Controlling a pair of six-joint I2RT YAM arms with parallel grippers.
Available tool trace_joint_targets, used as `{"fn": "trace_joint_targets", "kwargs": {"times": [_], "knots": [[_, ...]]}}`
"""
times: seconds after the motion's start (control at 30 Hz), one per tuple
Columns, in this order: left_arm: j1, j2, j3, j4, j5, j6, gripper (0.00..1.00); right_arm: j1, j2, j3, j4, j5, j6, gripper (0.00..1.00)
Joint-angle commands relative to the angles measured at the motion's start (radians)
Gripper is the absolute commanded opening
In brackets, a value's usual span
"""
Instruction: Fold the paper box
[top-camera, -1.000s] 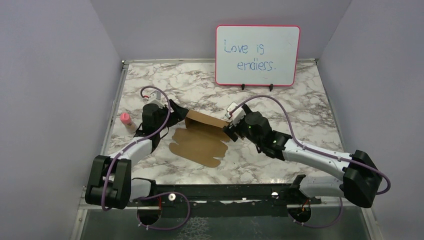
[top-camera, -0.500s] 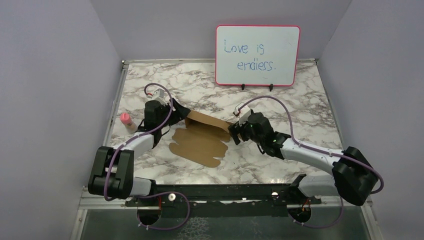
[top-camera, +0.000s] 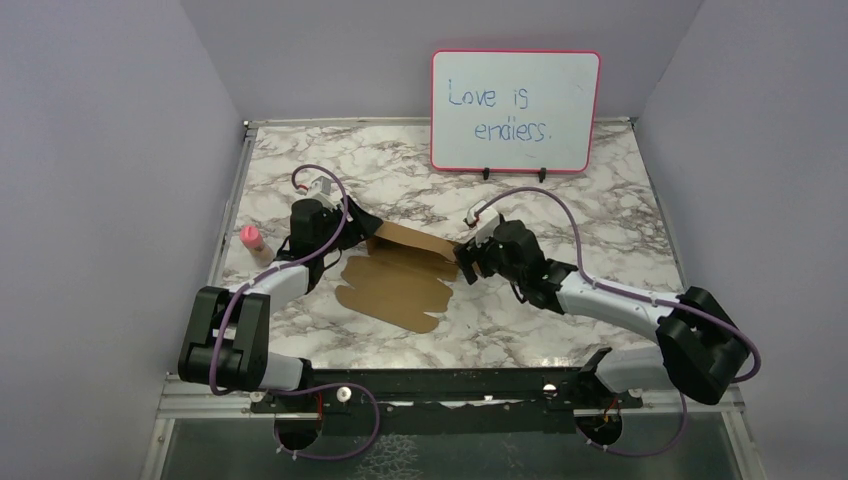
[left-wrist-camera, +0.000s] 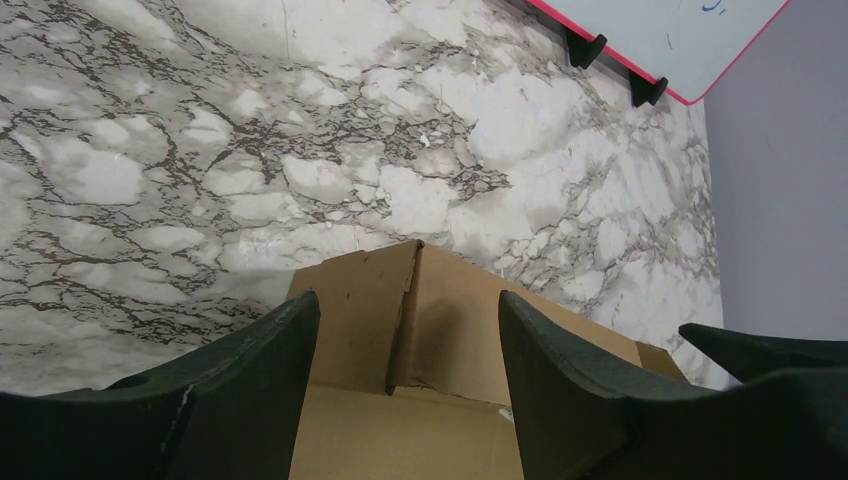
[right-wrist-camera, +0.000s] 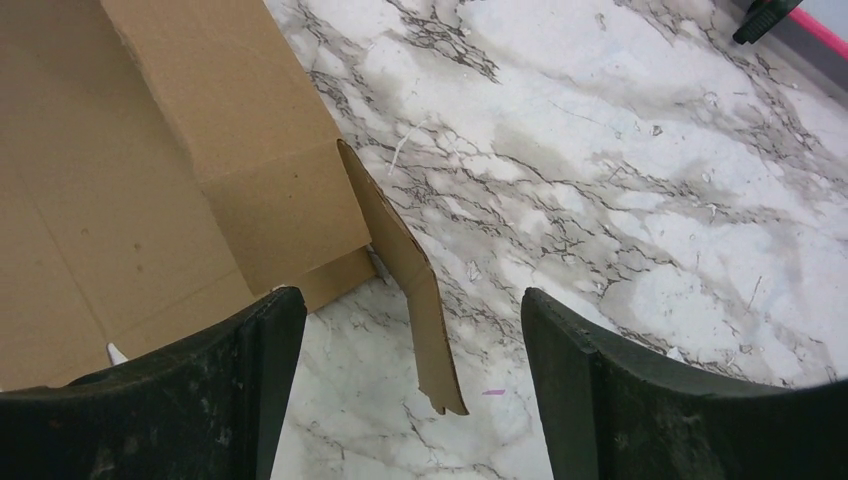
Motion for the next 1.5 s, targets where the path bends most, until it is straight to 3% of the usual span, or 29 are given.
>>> {"fn": "trace_joint_targets", "kwargs": {"times": [0.0, 0.23, 0.7, 1.03, 1.47], "knots": [[0.005, 0.015, 0.030, 0.026, 0.026, 0.012, 0.67, -0.005, -0.086, -0.004, -0.029, -0.051, 0.020, 0.83], [0.004, 0.031, 0.041, 0.028, 0.035, 0.012, 0.64, -0.007, -0.093, 0.015, 0.002, 0.074, 0.007, 0.82], [0.003, 0.019, 0.017, 0.037, 0.063, -0.006, 0.55, -0.007, 0.152, 0.103, 0.175, -0.024, 0.000, 0.80], [-0.009, -0.031, -0.053, 0.069, 0.086, -0.059, 0.53, -0.007, 0.277, 0.174, 0.280, -0.041, -0.082, 0.80], [-0.017, -0.171, -0.174, 0.070, 0.028, -0.089, 0.53, -0.028, 0.273, 0.145, 0.338, -0.050, -0.181, 0.85]]}}
